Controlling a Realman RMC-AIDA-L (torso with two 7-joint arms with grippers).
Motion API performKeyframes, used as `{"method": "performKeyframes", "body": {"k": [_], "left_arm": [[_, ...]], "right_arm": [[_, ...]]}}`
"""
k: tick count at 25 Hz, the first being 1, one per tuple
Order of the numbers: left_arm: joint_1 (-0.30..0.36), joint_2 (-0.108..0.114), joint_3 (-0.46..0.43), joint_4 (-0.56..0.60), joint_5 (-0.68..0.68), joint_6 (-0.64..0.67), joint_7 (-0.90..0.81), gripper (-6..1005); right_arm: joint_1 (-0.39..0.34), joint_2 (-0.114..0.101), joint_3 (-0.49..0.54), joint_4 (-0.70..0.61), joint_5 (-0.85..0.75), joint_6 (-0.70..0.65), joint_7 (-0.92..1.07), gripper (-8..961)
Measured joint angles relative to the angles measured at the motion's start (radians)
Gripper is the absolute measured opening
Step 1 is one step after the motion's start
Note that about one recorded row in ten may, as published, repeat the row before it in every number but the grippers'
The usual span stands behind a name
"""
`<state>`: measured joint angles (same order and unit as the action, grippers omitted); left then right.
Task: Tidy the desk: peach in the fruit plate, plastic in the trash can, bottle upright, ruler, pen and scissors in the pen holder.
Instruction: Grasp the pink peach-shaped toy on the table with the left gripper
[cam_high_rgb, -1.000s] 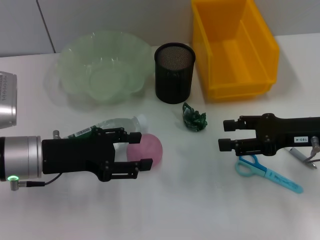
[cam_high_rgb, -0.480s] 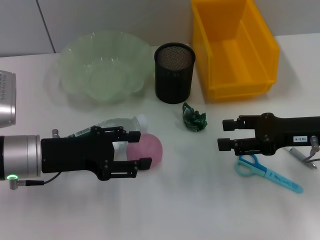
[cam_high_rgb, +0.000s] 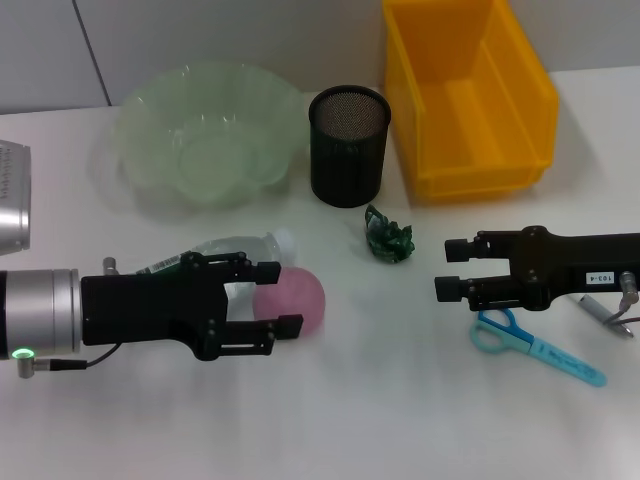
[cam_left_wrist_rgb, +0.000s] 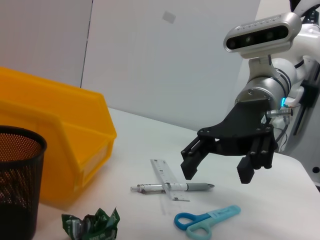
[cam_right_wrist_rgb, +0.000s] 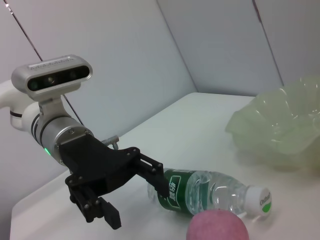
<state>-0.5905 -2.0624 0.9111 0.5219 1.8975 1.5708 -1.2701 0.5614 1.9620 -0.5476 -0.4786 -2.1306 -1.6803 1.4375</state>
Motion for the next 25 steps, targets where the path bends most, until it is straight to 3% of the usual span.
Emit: {"method": "performKeyframes", "body": {"k": [13,15,20,21,24,25], "left_arm": [[0.0,-0.001,0.0,0.068,0.0,0.015,-0.012,679],[-0.001,-0.001,0.03,0.155,0.027,0.017,-0.07,675],[-0.003,-0.002,0.042,0.182,0.042,0.013,-0.09,667],[-0.017,-0.004,0.1,0.281,0.077,-0.003,-0.157,666],[-0.026,-0.005,0.138,0.333,0.09,-0.012,-0.188,661],[-0.043,-0.007,0.203,0.412,0.14,-0.043,-0.233,659]], "right_arm": [[-0.007,0.0,0.0,0.0,0.0,-0.003,0.01,763],[-0.007,0.0,0.0,0.0,0.0,-0.004,0.012,763],[-0.008,0.0,-0.002,0.0,0.0,-0.004,0.012,763],[-0.008,0.0,-0.007,0.0,0.0,-0.004,0.012,763],[-0.007,0.0,-0.011,0.0,0.0,-0.002,0.012,762],[-0.007,0.0,-0.012,0.0,0.0,-0.001,0.012,762]]}}
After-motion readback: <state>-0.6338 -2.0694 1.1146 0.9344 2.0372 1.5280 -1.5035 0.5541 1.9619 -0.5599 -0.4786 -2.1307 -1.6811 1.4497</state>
